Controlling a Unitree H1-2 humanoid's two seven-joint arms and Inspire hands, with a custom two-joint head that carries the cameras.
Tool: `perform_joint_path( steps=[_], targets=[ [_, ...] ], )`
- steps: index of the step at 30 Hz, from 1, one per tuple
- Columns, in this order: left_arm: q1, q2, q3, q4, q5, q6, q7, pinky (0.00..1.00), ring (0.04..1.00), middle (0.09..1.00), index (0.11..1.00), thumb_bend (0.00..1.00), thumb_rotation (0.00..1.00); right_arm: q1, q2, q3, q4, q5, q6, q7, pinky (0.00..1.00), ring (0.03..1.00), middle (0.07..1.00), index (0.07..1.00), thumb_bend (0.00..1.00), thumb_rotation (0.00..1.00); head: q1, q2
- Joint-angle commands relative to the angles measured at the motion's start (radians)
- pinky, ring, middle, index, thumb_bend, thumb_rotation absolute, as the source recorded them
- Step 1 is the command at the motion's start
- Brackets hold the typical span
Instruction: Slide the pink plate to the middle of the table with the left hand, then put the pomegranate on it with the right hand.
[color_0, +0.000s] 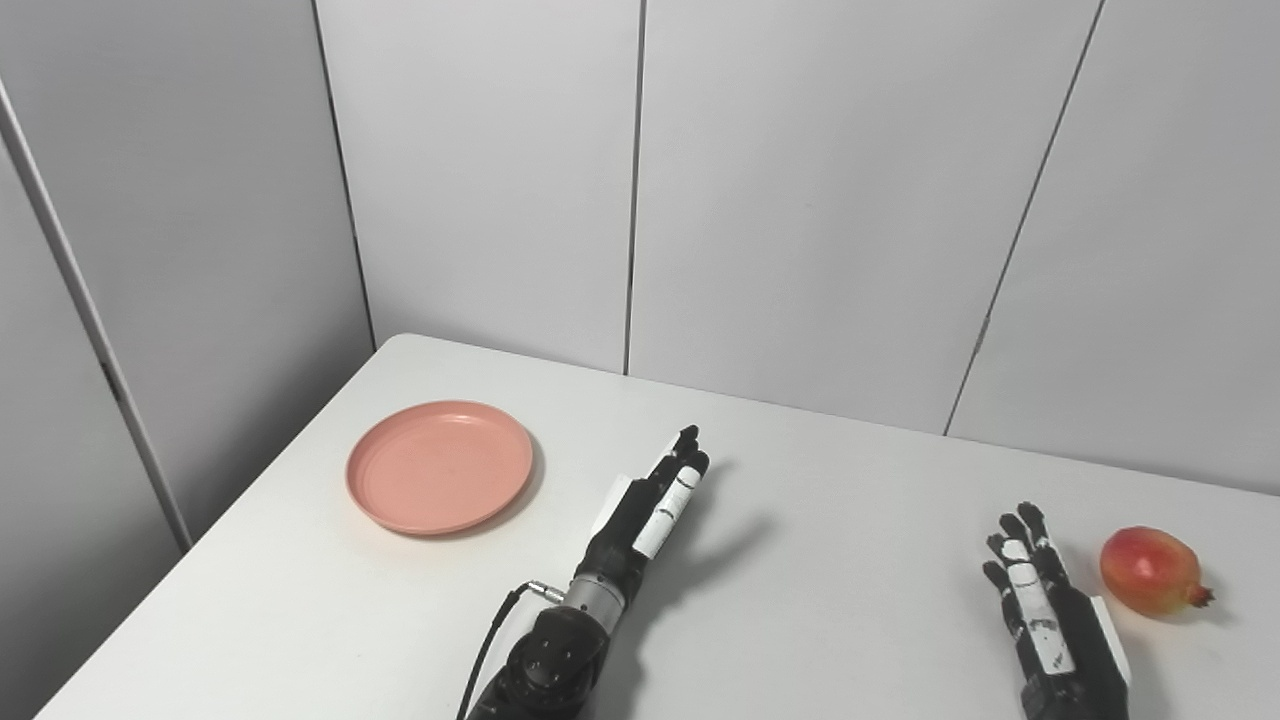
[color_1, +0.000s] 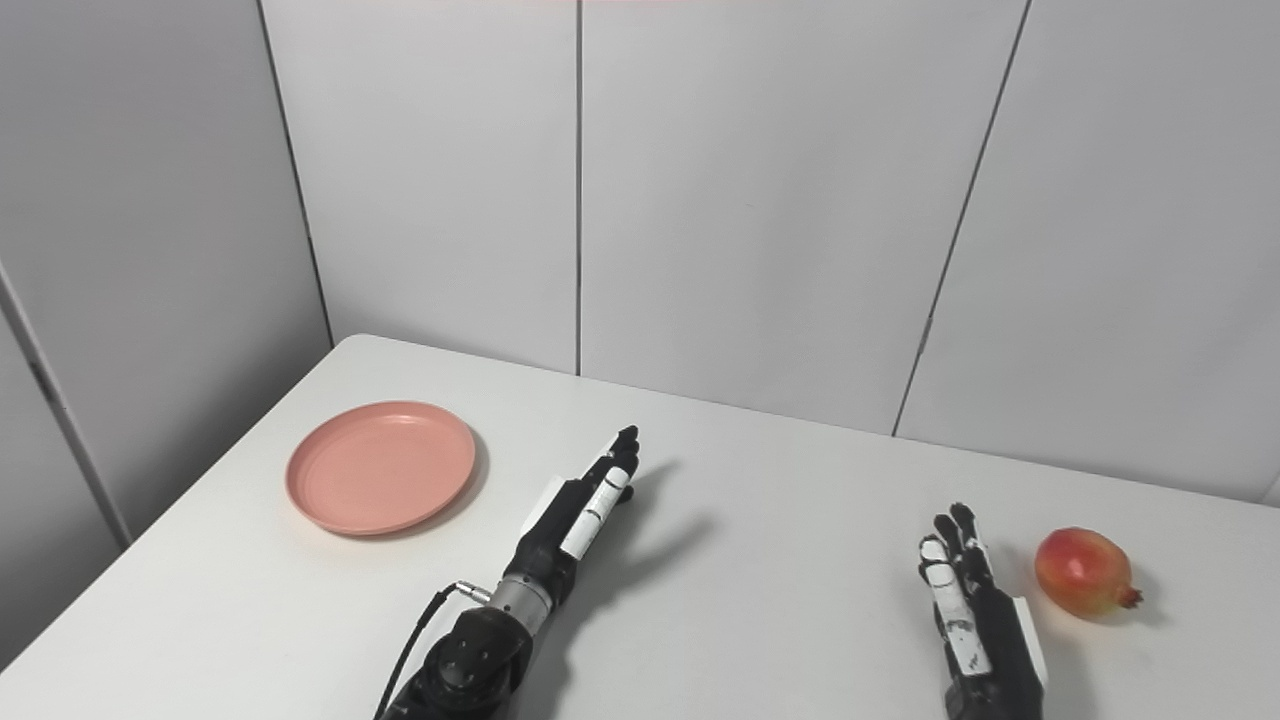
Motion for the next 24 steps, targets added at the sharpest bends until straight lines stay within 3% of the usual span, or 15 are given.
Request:
perform_joint_path(
  steps=[1, 6, 14, 18, 24],
  targets=[
    [0.021, -0.012, -0.008, 0.051, -0.014, -0.037, -0.012, 0.95, 0.998, 1.000, 0.993, 0.50, 1.00, -0.005, -0.003, -0.008, 0.003, 0.002, -0.064, 0.006, 0.98, 0.972, 0.977, 0.994, 0.47, 0.76, 0.000, -0.003],
    [0.020, -0.012, -0.004, 0.057, -0.007, -0.038, 0.000, 0.94, 0.988, 1.000, 0.983, 0.50, 1.00, -0.007, 0.002, -0.009, 0.008, 0.002, -0.069, 0.003, 0.99, 0.977, 0.981, 0.998, 0.45, 0.77, 0.002, -0.013],
    [0.020, -0.027, 0.018, 0.050, 0.024, -0.039, 0.083, 0.89, 0.932, 0.960, 0.939, 0.53, 1.00, -0.017, 0.005, -0.005, 0.040, -0.012, -0.102, -0.001, 0.99, 0.980, 0.983, 1.000, 0.44, 0.79, 0.014, -0.035],
    [0.007, -0.019, 0.052, 0.039, -0.063, -0.093, 0.028, 0.92, 0.957, 0.978, 0.975, 0.52, 1.00, -0.023, 0.005, -0.003, 0.051, -0.014, -0.111, 0.004, 1.00, 0.982, 0.986, 1.000, 0.43, 0.80, 0.012, -0.043],
    [-0.018, 0.001, 0.102, -0.046, -0.141, -0.067, 0.004, 0.95, 0.973, 0.986, 0.989, 0.57, 1.00, -0.028, 0.005, -0.007, 0.053, -0.011, -0.113, 0.006, 1.00, 0.977, 0.987, 1.000, 0.43, 0.77, 0.013, -0.045]
  ],
)
